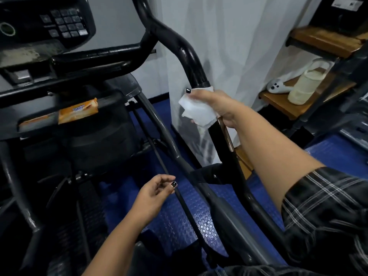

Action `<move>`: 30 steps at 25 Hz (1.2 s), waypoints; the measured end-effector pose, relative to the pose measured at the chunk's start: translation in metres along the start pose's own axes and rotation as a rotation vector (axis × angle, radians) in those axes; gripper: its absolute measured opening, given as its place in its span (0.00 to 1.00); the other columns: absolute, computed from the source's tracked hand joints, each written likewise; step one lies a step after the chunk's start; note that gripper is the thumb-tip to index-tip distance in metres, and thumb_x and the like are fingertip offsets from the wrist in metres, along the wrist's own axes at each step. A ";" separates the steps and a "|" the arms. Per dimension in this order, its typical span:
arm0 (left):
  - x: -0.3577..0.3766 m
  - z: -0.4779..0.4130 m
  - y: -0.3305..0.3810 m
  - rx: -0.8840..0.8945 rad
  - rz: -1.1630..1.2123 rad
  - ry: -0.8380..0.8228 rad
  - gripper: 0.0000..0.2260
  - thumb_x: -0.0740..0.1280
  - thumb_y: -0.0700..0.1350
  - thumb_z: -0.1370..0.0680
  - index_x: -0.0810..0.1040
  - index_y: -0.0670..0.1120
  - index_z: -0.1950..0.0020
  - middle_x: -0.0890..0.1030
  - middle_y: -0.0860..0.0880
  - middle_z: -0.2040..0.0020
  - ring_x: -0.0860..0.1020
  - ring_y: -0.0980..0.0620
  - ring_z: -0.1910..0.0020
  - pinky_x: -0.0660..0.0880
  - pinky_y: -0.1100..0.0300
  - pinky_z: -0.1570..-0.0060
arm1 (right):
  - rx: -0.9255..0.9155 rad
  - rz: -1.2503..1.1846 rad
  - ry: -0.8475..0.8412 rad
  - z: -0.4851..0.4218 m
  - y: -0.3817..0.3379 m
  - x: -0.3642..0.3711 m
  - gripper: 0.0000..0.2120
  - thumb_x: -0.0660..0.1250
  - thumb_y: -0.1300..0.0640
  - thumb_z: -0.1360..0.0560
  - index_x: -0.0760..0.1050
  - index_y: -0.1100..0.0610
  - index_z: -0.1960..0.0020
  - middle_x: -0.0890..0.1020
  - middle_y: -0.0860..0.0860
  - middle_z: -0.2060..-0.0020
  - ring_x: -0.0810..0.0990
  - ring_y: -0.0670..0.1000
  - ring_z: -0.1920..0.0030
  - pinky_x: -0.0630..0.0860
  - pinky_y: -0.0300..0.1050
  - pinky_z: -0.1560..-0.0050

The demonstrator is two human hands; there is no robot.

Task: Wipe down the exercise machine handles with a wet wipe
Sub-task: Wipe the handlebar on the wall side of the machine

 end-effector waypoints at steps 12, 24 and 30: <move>0.035 0.049 0.001 0.043 -0.052 0.082 0.07 0.66 0.43 0.21 0.79 0.51 0.45 0.84 0.46 0.50 0.83 0.52 0.50 0.77 0.62 0.46 | -0.017 0.325 0.356 0.073 0.114 -0.037 0.18 0.74 0.49 0.31 0.77 0.57 0.45 0.83 0.51 0.54 0.82 0.52 0.53 0.78 0.45 0.54; 0.031 0.061 0.012 0.072 0.011 0.180 0.07 0.66 0.40 0.20 0.79 0.49 0.44 0.84 0.45 0.49 0.83 0.48 0.48 0.78 0.59 0.45 | -0.282 0.725 0.611 0.040 -0.029 -0.007 0.16 0.68 0.60 0.27 0.67 0.60 0.42 0.80 0.57 0.48 0.79 0.60 0.48 0.72 0.48 0.53; 0.035 0.065 0.019 0.068 0.041 0.195 0.07 0.66 0.39 0.20 0.79 0.47 0.44 0.83 0.40 0.47 0.82 0.44 0.47 0.78 0.64 0.48 | -0.050 0.224 0.103 -0.001 -0.032 0.000 0.08 0.73 0.63 0.32 0.77 0.60 0.55 0.81 0.55 0.66 0.80 0.55 0.68 0.77 0.45 0.66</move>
Point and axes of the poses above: each hand's wrist, its own z-axis away from the middle knuckle, its own x-axis out of the palm, y = z × x, the point moved 10 cm from there along -z, towards the middle knuckle
